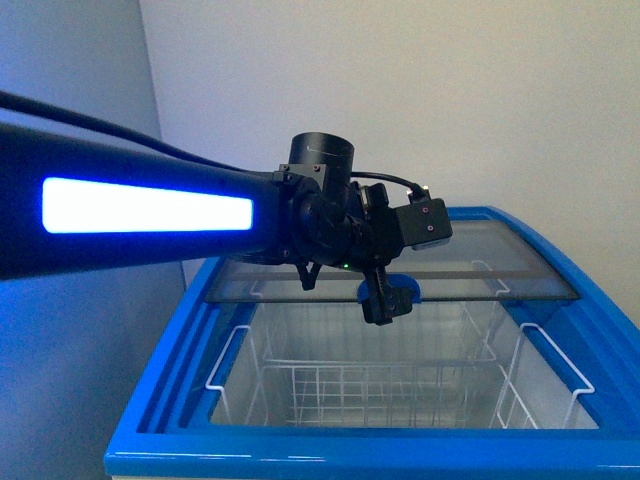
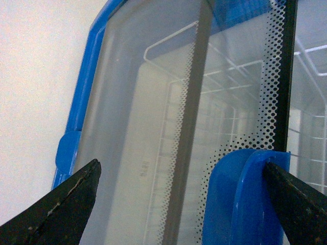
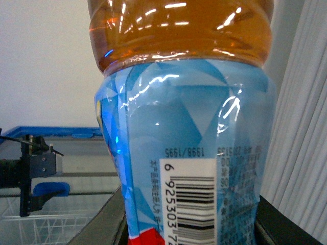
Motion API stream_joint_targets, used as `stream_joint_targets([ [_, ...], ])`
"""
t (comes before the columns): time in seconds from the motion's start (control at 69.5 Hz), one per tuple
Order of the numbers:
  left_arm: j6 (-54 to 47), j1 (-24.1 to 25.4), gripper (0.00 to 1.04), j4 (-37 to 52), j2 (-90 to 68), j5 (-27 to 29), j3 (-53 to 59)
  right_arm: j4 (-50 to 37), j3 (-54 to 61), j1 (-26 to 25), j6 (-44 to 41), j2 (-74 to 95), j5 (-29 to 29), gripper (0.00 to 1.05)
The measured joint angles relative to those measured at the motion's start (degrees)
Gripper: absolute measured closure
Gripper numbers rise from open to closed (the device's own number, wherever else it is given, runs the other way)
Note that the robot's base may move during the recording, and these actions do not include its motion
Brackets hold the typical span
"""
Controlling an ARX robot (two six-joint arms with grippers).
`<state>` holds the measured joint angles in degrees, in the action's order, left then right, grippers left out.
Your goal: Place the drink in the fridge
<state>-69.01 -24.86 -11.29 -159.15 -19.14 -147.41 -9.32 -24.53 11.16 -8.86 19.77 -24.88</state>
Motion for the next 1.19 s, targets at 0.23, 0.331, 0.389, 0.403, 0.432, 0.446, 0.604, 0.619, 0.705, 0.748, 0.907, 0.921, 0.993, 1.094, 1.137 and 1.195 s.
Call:
stream_joint_targets([
  [0.23, 0.11, -0.48, 0.08, 0.94, -6.12, 2.91, -10.19, 0.00, 0.00, 0.00, 0.00, 0.00, 0.02, 0.65],
  [0.331, 1.14, -0.61, 0.08, 3.80, -7.98, 5.01, -12.90, 0.00, 0.00, 0.00, 0.00, 0.00, 0.02, 0.65],
  [0.389, 2.95, -0.57, 0.08, 6.82, -8.63, 6.67, -14.88, 0.00, 0.00, 0.00, 0.00, 0.00, -0.04, 0.65],
  [0.403, 2.95, -0.57, 0.08, 6.82, -8.63, 6.67, -14.88, 0.00, 0.00, 0.00, 0.00, 0.00, -0.04, 0.65],
  [0.432, 3.54, -0.57, 0.08, 7.61, -8.66, 7.21, -15.28, 0.00, 0.00, 0.00, 0.00, 0.00, -0.07, 0.65],
  [0.446, 3.54, -0.57, 0.08, 8.26, -8.66, 7.96, -15.69, 0.00, 0.00, 0.00, 0.00, 0.00, -0.04, 0.65],
  [0.604, 13.16, 0.04, 0.08, 19.06, -0.09, 9.49, -5.75, 0.00, 0.00, 0.00, 0.00, 0.00, 0.00, 0.65],
  [0.619, 15.06, 0.15, 0.08, 20.31, 2.27, 9.42, -2.36, 0.00, 0.00, 0.00, 0.00, 0.00, 0.00, 0.65],
  [0.705, 24.28, 0.79, 0.08, 22.86, 13.68, 7.91, 13.09, 0.00, 0.00, 0.00, 0.00, 0.00, -0.02, 0.65],
  [0.748, 28.96, 1.16, 0.08, 23.26, 18.40, 7.45, 19.10, 0.00, 0.00, 0.00, 0.00, 0.00, 0.00, 0.65],
  [0.907, 43.69, 4.07, 0.08, 25.44, 32.65, 6.05, 38.25, 0.00, 0.00, 0.00, 0.00, 0.00, 0.00, 0.65],
  [0.921, 45.31, 4.57, 0.08, 25.79, 34.07, 6.01, 40.33, 0.00, 0.00, 0.00, 0.00, 0.00, -0.02, 0.65],
  [0.993, 50.84, 7.15, 0.08, 28.92, 40.59, 5.05, 50.25, 0.00, 0.00, 0.00, 0.00, 0.00, -0.02, 0.65],
  [1.094, 53.44, 9.51, 0.08, 32.20, 49.94, 3.89, 62.75, 0.00, 0.00, 0.00, 0.00, 0.00, 0.00, 0.65],
  [1.137, 54.29, 10.10, 0.08, 33.27, 53.51, 3.45, 66.88, 0.00, 0.00, 0.00, 0.00, 0.00, 0.04, 0.65],
  [1.195, 55.95, 10.95, 0.08, 34.10, 57.99, 2.32, 71.60, 0.00, 0.00, 0.00, 0.00, 0.00, 0.04, 0.65],
])
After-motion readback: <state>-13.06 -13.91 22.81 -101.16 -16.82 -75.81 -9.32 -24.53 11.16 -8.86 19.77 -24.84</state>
